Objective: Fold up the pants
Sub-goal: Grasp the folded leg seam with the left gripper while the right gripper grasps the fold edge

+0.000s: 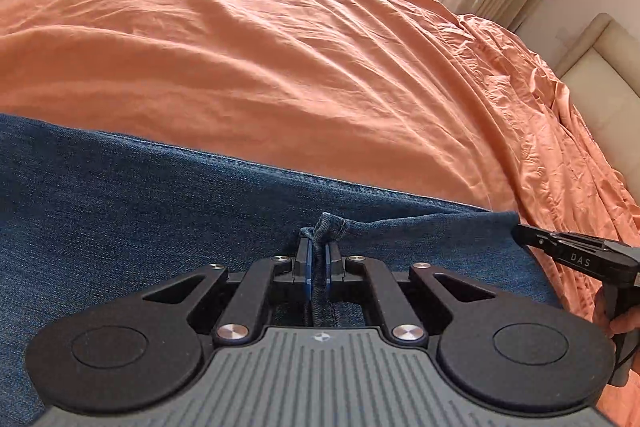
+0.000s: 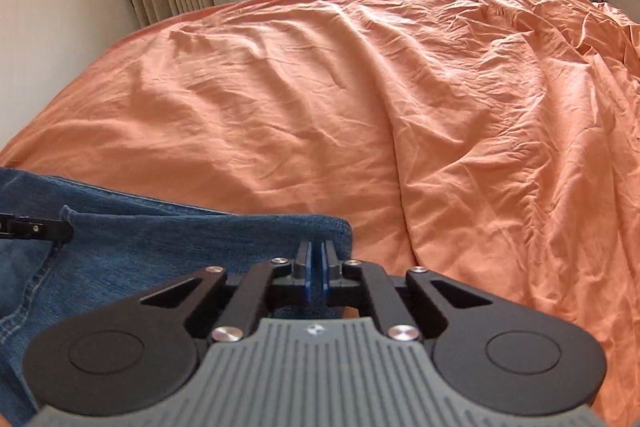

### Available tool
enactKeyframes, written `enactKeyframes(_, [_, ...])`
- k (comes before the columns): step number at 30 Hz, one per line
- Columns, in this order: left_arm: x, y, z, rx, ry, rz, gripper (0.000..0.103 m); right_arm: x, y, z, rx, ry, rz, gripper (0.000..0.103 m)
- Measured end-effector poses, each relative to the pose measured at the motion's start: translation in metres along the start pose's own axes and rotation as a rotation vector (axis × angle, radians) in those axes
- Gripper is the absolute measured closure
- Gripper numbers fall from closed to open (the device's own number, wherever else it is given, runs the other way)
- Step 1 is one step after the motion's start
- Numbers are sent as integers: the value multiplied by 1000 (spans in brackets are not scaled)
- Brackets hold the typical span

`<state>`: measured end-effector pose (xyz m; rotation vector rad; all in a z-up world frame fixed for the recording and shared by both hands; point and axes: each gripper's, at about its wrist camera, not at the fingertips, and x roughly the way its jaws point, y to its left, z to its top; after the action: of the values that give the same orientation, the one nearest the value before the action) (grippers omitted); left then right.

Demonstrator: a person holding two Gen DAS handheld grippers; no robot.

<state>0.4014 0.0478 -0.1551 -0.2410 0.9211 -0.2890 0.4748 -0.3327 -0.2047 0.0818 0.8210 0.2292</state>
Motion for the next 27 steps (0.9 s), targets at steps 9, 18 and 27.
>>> enactKeyframes(9, [-5, 3, 1, -47, 18, 4, 82, -13, 5, -3, -23, 36, 10, 100])
enactKeyframes(18, [-59, -29, -39, 42, 4, -11, 82, -104, 35, -63, -106, 33, 85, 99])
enactKeyframes(27, [-49, -36, -82, 96, 85, 74, 81, -104, 48, -118, -139, 49, 18, 99])
